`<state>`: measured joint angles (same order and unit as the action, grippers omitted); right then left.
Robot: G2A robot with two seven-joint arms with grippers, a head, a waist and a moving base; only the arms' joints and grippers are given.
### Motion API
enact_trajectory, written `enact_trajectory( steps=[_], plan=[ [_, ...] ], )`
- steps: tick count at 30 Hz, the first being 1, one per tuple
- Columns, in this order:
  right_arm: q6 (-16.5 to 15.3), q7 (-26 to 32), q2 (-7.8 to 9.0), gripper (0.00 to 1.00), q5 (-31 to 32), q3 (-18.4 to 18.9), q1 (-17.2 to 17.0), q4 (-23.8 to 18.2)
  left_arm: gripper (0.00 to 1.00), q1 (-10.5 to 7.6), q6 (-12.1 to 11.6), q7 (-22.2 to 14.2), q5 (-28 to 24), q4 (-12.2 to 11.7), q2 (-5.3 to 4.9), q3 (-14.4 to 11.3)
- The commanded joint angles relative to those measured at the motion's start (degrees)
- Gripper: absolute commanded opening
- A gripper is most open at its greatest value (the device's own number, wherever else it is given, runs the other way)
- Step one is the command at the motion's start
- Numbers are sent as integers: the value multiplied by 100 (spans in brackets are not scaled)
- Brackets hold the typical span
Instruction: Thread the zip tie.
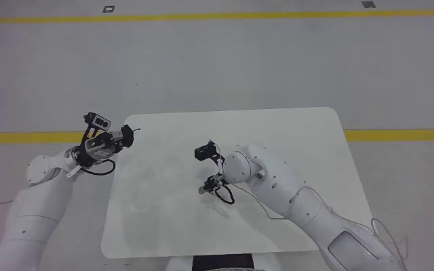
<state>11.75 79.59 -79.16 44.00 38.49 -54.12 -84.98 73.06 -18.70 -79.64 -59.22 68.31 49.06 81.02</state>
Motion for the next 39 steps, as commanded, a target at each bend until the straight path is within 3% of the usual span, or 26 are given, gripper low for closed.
enact_trajectory(
  steps=[1,6,16,24,32,38,39],
  plan=[
    [-305,5,-15,100,20,-146,113,77,0,0,0,0,0,0,0,0],
    [-726,5,-61,100,-350,-472,374,313,0,0,0,0,0,0,0,0],
    [-855,-106,-63,100,-264,-581,329,436,0,0,0,0,0,0,0,0],
    [-1007,-245,-262,100,-302,-909,560,852,0,0,0,0,0,0,0,0],
    [-1040,-379,-256,100,-279,-903,515,845,0,0,0,0,0,0,0,0],
    [-1115,-222,-216,100,108,-937,520,637,0,0,0,0,0,0,0,0],
    [-1099,-188,-215,84,167,-948,526,616,0,0,0,0,0,0,0,0]
  ],
)
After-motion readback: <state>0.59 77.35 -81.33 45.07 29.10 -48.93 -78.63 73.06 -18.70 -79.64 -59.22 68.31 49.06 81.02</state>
